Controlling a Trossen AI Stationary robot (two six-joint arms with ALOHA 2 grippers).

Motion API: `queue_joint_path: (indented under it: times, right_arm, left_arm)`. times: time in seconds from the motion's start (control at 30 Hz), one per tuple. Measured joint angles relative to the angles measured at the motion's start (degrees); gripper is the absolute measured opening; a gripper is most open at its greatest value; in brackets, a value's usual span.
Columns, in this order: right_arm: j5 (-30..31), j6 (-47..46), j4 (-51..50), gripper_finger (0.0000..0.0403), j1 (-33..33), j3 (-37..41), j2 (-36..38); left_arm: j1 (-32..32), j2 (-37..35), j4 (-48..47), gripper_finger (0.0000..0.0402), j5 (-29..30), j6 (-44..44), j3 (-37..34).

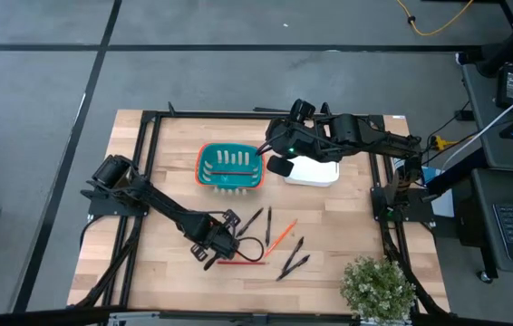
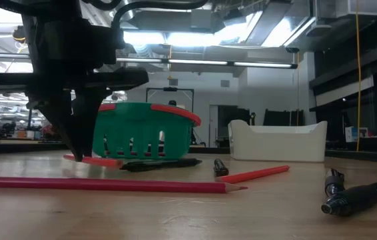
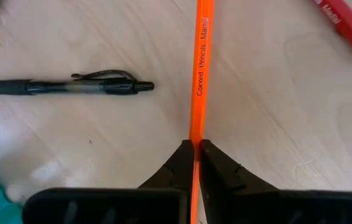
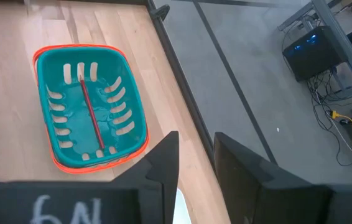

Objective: Sort pens & pencils
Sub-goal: Put the left orange pencil into the blue bin

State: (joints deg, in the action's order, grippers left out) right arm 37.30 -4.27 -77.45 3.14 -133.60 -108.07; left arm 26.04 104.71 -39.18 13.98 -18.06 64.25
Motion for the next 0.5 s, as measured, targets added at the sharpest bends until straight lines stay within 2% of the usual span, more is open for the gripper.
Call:
queue_joint_path:
  times: [0.27, 0.5]
  right_arm:
    - [0.0, 0.0, 0.1, 0.0102, 0.0, 0.0, 0.0]
    - [0.0, 0.0, 0.1, 0.0102, 0.0, 0.0, 0.0]
  left_arm:
    - [0.0, 0.0, -1.1, 0.0013, 0.0, 1.9, 0.1]
    - [0.2, -0.1, -7.1, 0.0013, 1.7, 4.0, 5.0]
